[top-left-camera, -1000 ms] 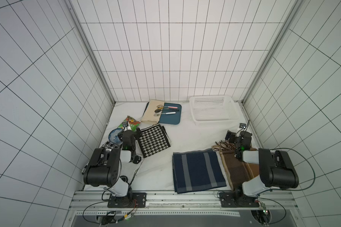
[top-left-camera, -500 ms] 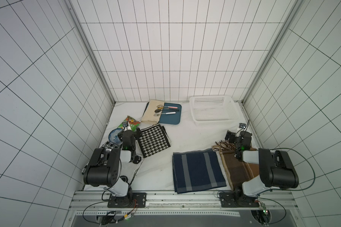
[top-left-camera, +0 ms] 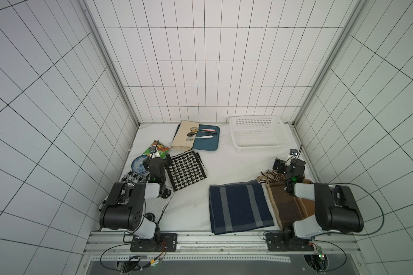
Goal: Put the folded scarf in the basket
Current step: Move the basket to the center of the board.
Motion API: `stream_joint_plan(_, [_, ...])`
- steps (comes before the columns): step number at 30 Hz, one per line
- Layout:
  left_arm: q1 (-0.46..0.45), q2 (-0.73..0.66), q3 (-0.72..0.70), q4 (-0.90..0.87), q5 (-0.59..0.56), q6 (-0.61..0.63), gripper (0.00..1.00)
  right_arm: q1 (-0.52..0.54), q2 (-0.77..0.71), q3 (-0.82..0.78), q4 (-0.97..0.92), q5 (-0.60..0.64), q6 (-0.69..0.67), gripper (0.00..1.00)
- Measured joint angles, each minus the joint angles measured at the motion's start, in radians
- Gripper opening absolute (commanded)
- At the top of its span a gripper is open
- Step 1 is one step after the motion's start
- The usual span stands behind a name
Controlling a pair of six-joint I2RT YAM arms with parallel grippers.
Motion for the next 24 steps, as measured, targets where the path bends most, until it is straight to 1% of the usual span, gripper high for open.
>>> stream_joint_plan(2, [-0.077, -0.089, 0.068, -0.115, -0.035, -0.002, 0.98, 0.014, -0.084, 0.030, -0.078, 0.017, 0.006, 0.99])
stream_joint_plan(3, [-0.101, -0.123, 0.107, -0.160, -0.027, -0.014, 0.97, 0.015, -0.107, 0.050, -0.101, 0.021, 0.014, 0.99])
stream_joint_plan(6, [-0.133, -0.202, 0.205, -0.218, 0.064, -0.070, 0.97, 0.018, -0.137, 0.151, -0.180, 0.034, 0.041, 0.99])
stream_joint_plan(9, [-0.193, -0.206, 0.285, -0.268, 0.113, -0.106, 0.97, 0.018, -0.099, 0.275, -0.259, 0.034, 0.064, 0.91])
stream_joint_plan(12, [-0.288, -0.158, 0.347, -0.331, 0.159, -0.120, 0.98, 0.020, 0.001, 0.438, -0.363, 0.012, 0.069, 0.84])
stream_joint_plan(14, [-0.320, -0.111, 0.368, -0.348, 0.206, -0.133, 0.98, 0.029, 0.071, 0.539, -0.424, -0.005, 0.058, 0.81])
stream_joint_plan(15, [-0.324, -0.088, 0.373, -0.348, 0.225, -0.141, 0.98, 0.037, 0.098, 0.575, -0.448, -0.013, 0.049, 0.79])
stream_joint_plan(17, [-0.324, -0.025, 0.389, -0.356, 0.267, -0.166, 0.98, 0.064, 0.165, 0.673, -0.523, -0.033, 0.022, 0.72])
stream_joint_plan(19, [-0.323, 0.033, 0.411, -0.368, 0.299, -0.189, 0.98, 0.098, 0.246, 0.782, -0.596, -0.048, -0.011, 0.69])
stream_joint_plan(21, [-0.322, 0.089, 0.437, -0.377, 0.332, -0.217, 0.96, 0.143, 0.347, 0.913, -0.672, -0.051, -0.059, 0.68])
stream_joint_plan(24, [-0.323, 0.139, 0.452, -0.376, 0.373, -0.249, 0.96, 0.216, 0.504, 1.115, -0.795, -0.043, -0.130, 0.59])
